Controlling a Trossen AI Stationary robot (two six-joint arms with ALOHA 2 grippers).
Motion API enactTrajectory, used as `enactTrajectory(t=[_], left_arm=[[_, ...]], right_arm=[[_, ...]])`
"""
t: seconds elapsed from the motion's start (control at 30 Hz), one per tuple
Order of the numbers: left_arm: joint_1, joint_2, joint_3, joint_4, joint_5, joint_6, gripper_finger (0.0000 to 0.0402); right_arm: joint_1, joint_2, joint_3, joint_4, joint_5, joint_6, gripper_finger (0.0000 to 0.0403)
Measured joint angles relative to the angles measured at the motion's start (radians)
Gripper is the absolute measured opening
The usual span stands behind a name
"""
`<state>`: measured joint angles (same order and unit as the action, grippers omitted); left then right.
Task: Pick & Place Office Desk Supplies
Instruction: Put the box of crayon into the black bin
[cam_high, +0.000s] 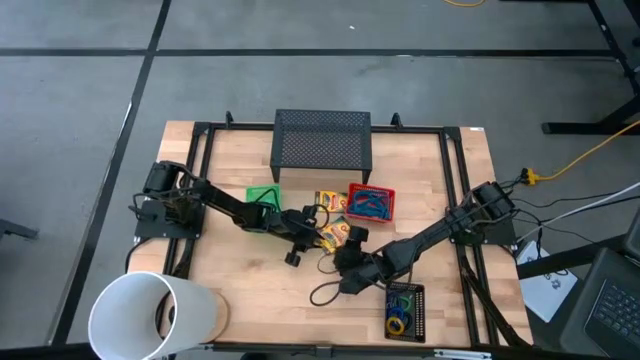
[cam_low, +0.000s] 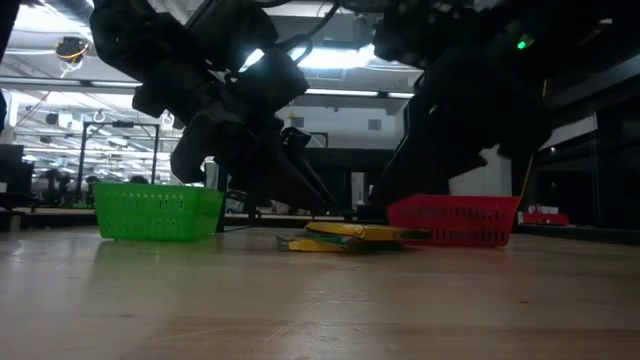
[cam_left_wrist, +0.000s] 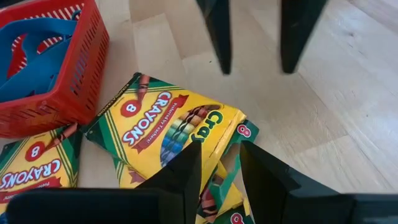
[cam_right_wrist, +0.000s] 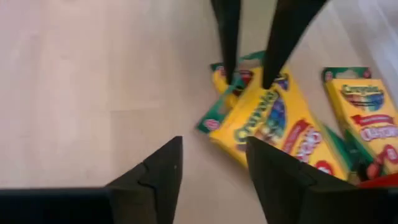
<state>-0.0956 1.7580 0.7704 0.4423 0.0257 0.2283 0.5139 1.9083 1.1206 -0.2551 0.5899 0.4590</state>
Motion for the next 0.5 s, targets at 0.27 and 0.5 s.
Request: enactTrajectory(t=[0.27, 0.5], left_arm=[[0.0, 0.0, 0.0, -0.003, -0.001, 0.0, 0.0109], [0.013, 0.0, 0.0, -0.023, -0.003, -0.001, 0.0109]], right_arm=[[0.005, 0.014, 0.002, -0.01, 0.005, -0.083, 0.0232], [0.035, 0.17, 0.087, -0.075, 0.159, -0.281, 0.0222]])
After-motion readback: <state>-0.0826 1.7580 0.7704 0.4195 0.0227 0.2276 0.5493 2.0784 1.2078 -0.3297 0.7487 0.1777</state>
